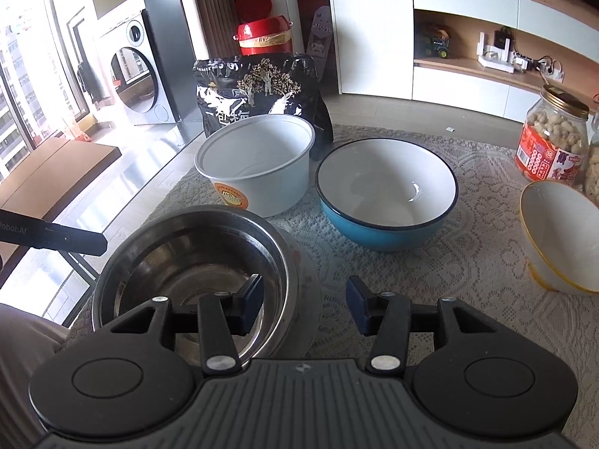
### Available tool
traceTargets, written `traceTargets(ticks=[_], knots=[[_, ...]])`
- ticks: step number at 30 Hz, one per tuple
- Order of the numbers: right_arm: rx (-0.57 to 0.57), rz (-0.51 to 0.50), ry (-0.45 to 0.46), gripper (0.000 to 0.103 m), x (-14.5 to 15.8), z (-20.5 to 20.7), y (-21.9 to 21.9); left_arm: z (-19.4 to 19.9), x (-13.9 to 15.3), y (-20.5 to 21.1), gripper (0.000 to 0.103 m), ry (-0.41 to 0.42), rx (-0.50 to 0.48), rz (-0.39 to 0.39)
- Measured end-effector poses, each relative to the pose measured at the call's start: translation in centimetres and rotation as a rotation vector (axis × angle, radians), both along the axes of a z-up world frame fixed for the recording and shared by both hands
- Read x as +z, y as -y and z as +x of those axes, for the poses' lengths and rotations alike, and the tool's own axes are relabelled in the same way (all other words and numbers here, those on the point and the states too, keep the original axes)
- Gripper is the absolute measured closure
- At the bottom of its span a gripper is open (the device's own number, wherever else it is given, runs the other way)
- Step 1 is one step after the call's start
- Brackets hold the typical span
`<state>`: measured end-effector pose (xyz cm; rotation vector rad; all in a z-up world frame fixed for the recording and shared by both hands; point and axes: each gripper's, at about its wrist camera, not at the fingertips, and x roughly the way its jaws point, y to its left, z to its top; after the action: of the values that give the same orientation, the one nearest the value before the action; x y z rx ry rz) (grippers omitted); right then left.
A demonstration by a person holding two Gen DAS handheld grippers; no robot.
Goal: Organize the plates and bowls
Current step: 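Open both tools and release the steel bowl rim, then move both tools to the yellow-rimmed white bowl and grasp its rim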
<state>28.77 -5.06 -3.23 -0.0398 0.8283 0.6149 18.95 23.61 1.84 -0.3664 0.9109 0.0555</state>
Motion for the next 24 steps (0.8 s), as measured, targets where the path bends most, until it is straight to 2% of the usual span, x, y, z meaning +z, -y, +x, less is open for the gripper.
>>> traceTargets(ticks=[5, 8, 11, 13, 14, 16, 18, 21, 24], knots=[[-0.060, 0.029, 0.016, 0.054, -0.3, 0.3, 1.1, 1.1, -1.5, 0.9, 0.079, -0.055, -0.035, 0.032], [-0.085, 0.025, 0.024, 0.054, -0.5, 0.4, 2.4, 1.5, -1.8, 2.0, 0.079, -0.079, -0.045, 0.088], [-0.121, 0.015, 0.047, 0.054, -0.8, 0.2, 4.8, 1.3, 0.3, 3.1, 0.079, -0.010, -0.014, 0.202], [-0.147, 0.010, 0.056, 0.054, -0.9, 0.2, 6.6, 1.4, 2.4, 4.1, 0.079, 0.073, 0.003, 0.222], [-0.170, 0.005, 0.064, 0.054, -1.0, 0.2, 7.8, 1.5, 3.1, 4.6, 0.080, 0.106, -0.002, 0.206], [-0.218, -0.003, 0.074, 0.054, -1.1, 0.3, 10.0, 2.6, 4.6, 6.7, 0.080, 0.186, -0.052, 0.120], [-0.284, 0.003, 0.069, 0.054, -1.2, 0.7, 12.6, 4.1, 4.9, 9.3, 0.079, 0.226, -0.117, 0.038], [-0.400, 0.013, 0.023, 0.054, -1.5, 1.9, 16.0, 7.7, 3.2, 15.6, 0.079, 0.231, -0.242, -0.065], [-0.501, 0.040, -0.021, 0.054, -1.7, 3.3, 19.1, 11.4, 0.2, 20.4, 0.079, 0.203, -0.286, -0.166]])
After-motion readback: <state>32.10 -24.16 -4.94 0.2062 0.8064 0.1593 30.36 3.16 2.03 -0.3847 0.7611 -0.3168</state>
